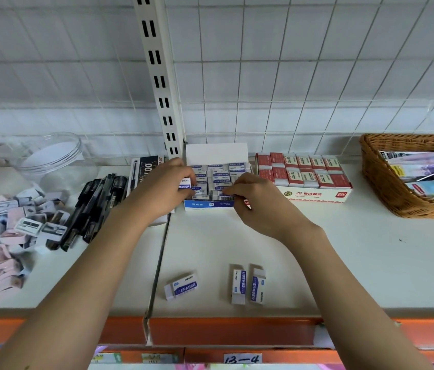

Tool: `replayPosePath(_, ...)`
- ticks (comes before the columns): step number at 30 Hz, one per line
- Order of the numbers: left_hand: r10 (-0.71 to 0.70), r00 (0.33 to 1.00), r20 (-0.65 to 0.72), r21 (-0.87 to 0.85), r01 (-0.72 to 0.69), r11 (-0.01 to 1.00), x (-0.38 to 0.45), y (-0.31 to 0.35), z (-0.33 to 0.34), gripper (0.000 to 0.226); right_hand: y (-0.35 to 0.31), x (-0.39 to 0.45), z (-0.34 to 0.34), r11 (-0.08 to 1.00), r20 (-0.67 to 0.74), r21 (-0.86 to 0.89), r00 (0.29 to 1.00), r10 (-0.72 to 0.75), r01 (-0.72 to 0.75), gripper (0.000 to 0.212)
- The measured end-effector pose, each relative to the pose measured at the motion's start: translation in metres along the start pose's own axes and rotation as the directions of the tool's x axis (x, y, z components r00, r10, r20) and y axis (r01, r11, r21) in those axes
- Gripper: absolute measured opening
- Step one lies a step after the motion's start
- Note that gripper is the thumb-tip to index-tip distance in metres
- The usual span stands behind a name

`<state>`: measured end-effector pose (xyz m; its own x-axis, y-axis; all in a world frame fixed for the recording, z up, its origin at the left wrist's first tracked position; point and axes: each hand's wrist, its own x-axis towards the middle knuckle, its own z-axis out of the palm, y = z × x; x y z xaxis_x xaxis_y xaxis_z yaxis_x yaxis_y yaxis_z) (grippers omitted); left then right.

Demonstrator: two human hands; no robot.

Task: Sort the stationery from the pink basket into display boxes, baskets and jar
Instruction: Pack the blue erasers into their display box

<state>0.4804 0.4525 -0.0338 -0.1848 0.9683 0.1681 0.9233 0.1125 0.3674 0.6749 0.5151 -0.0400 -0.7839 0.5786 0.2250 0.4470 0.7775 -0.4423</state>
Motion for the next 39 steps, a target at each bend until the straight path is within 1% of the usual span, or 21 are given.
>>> replayPosePath(4,0.036,0.996,-0.082,0.04,-0.033,0.999,-0.005,0.002,0.005,0.014,0.0,-0.001,0.001,1.0,-0.008,0.005,1.0,0.002,-0.002,0.03)
replayPosePath(6,0.038,0.994,-0.098,0.049,-0.034,0.998,-0.006,0.002,0.005,0.016,0.0,-0.002,0.002,1.0,-0.007,0.005,1.0,0.007,-0.007,0.03)
replayPosePath(9,0.057,0.996,-0.065,0.054,-0.053,0.997,-0.007,0.002,0.002,0.016,0.0,-0.002,0.002,1.0,-0.005,0.003,1.0,0.007,-0.007,0.031)
replayPosePath(12,0.086,0.996,0.022,0.05,-0.087,0.995,-0.007,-0.001,-0.003,0.014,0.001,-0.001,0.004,1.0,-0.025,0.017,1.0,0.01,-0.01,0.032)
replayPosePath(14,0.08,0.995,0.06,0.045,-0.083,0.996,-0.005,-0.002,-0.005,0.015,0.002,0.0,0.005,1.0,-0.029,0.014,1.0,0.01,-0.01,0.032)
replayPosePath(17,0.06,0.997,0.056,0.087,-0.065,0.994,0.001,-0.001,-0.004,0.01,0.001,0.0,0.005,1.0,-0.033,0.015,0.999,0.006,-0.006,0.032)
replayPosePath(20,0.021,0.999,0.031,0.071,-0.023,0.997,0.006,0.002,-0.003,0.003,0.001,0.0,0.005,1.0,-0.042,0.01,0.999,0.003,-0.002,0.032)
replayPosePath(22,0.002,0.999,0.045,0.058,-0.004,0.998,0.005,0.001,-0.002,0.012,0.001,-0.001,0.005,1.0,-0.039,0.005,0.999,0.006,-0.006,0.032)
replayPosePath(25,-0.029,0.992,0.123,-0.012,0.031,0.999,-0.001,-0.001,-0.007,0.041,0.002,-0.001,0.006,1.0,-0.036,0.009,0.999,0.011,-0.011,0.032)
replayPosePath(28,0.002,0.984,0.181,-0.043,0.005,0.999,-0.006,0.0,-0.01,0.051,0.003,0.0,0.006,1.0,-0.029,0.008,0.999,0.02,-0.02,0.032)
replayPosePath(29,0.017,0.984,0.179,-0.056,-0.008,0.998,-0.007,0.002,-0.01,0.053,0.003,0.0,0.006,1.0,-0.03,0.007,0.999,0.021,-0.021,0.032)
replayPosePath(31,0.035,0.991,0.132,-0.126,-0.018,0.992,-0.01,0.007,-0.009,0.053,0.003,-0.001,0.006,1.0,-0.036,0.004,0.999,0.016,-0.016,0.032)
replayPosePath(33,0.025,0.999,0.039,-0.175,-0.018,0.984,-0.011,0.012,-0.007,0.042,0.003,-0.001,0.005,1.0,-0.041,0.0,0.999,0.012,-0.013,0.031)
replayPosePath(34,0.028,1.0,0.005,-0.157,-0.027,0.987,-0.01,0.015,-0.005,0.034,0.002,-0.002,0.005,1.0,-0.049,-0.006,0.999,0.006,-0.006,0.03)
replayPosePath(36,0.069,0.997,-0.023,-0.052,-0.07,0.996,-0.008,0.017,-0.002,0.025,0.003,-0.004,0.004,1.0,-0.076,-0.012,0.997,-0.023,0.022,0.028)
replayPosePath(38,0.116,0.993,-0.032,0.024,-0.116,0.993,-0.007,0.016,0.002,0.023,0.004,-0.005,0.004,0.999,-0.096,-0.025,0.995,-0.033,0.031,0.027)
replayPosePath(39,0.121,0.992,-0.037,0.02,-0.121,0.993,-0.006,0.015,0.004,0.023,0.004,-0.006,0.003,0.999,-0.106,-0.038,0.994,-0.031,0.027,0.026)
